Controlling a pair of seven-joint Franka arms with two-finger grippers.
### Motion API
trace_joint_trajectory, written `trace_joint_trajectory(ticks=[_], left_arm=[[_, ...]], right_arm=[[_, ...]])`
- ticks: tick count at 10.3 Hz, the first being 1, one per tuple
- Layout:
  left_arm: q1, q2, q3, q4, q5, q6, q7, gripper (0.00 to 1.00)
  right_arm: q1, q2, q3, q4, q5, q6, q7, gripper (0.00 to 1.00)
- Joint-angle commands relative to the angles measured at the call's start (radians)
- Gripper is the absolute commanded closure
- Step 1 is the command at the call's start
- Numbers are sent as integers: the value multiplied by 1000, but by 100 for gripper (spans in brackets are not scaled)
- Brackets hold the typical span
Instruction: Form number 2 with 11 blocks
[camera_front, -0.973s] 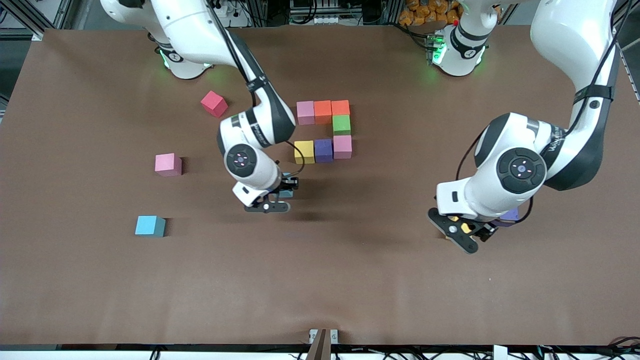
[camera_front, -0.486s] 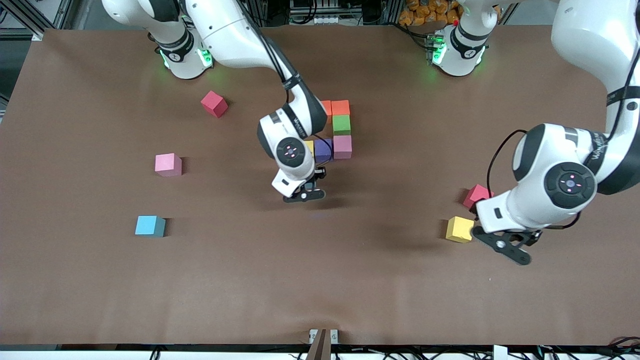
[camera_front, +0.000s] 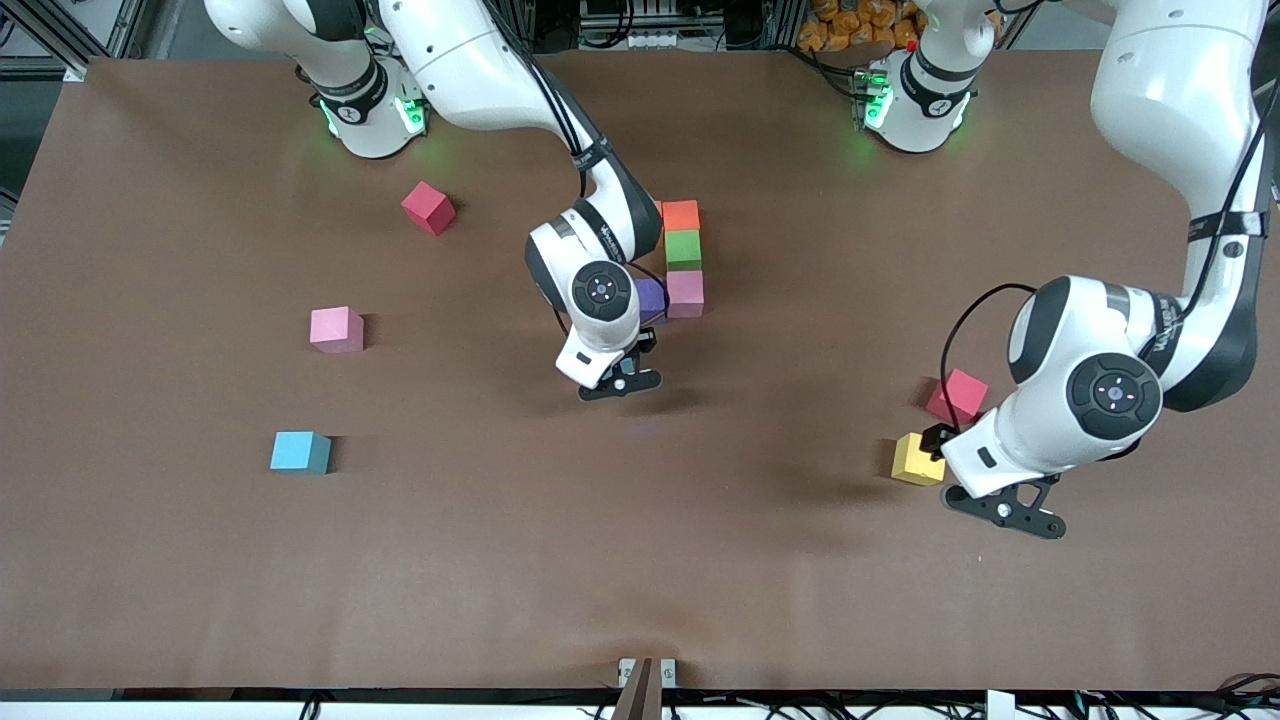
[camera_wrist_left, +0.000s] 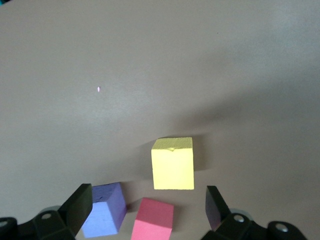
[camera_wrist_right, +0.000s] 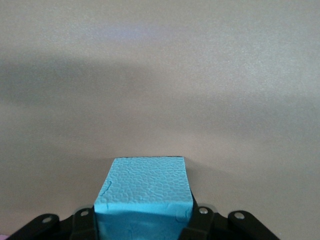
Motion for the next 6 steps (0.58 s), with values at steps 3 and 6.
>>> trace_joint_trajectory(ticks=[3, 6], left_arm=[[10, 31, 8, -3, -13, 68, -32, 0], [10, 74, 12, -4, -2, 75, -29, 0]], right_arm=[[8, -29, -4, 3, 6, -35, 84, 100], [8, -61, -4, -33, 6, -36, 69, 100]])
